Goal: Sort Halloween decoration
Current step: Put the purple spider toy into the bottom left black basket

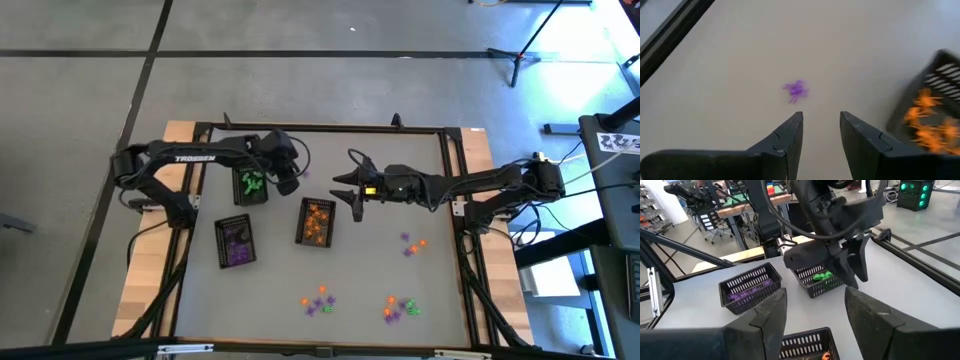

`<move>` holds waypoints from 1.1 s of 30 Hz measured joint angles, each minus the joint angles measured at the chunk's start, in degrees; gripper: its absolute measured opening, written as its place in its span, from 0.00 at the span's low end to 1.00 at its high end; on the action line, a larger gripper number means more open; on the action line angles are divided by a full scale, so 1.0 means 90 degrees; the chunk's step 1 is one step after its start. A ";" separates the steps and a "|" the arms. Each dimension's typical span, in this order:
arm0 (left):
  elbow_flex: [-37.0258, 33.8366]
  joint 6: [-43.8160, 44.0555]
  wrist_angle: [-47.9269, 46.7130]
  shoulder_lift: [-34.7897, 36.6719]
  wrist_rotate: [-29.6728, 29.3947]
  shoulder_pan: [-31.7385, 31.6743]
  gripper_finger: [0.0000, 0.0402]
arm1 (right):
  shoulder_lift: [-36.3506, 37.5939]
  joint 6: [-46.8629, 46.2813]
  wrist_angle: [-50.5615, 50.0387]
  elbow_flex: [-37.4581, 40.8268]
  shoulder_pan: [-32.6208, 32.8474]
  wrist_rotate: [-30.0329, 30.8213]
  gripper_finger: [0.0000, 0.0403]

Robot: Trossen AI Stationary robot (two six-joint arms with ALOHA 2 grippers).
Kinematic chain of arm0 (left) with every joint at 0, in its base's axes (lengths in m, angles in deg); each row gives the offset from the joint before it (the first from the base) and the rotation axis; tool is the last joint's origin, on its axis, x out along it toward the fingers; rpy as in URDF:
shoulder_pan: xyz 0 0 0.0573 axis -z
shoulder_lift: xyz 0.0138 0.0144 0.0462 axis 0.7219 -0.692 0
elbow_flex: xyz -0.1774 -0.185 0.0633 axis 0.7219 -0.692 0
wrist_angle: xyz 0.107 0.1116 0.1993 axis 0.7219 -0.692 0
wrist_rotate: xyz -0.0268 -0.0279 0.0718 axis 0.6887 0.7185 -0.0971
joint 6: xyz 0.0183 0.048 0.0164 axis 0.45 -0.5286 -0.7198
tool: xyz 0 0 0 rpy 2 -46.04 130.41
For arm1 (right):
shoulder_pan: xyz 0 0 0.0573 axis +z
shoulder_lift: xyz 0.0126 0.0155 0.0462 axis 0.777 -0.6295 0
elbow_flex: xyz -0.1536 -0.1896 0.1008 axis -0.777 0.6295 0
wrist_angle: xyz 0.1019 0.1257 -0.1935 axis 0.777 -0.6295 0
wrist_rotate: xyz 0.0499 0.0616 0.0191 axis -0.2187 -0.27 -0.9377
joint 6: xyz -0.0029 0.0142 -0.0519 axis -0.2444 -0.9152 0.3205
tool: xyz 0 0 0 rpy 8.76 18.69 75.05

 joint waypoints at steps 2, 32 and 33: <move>0.0000 0.0026 -0.0014 -0.0089 -0.0115 0.0000 0.30 | 0.0000 0.0000 -0.0014 0.0000 0.0000 0.0000 0.49; 0.0273 -0.1134 0.0697 -0.1891 0.1089 -0.0544 0.27 | 0.0000 0.0051 0.0130 0.0002 -0.0002 0.0131 0.49; 0.0356 -0.1123 0.0690 -0.1946 0.1089 -0.0530 0.27 | 0.0000 0.0051 0.0130 0.0002 -0.0002 0.0131 0.49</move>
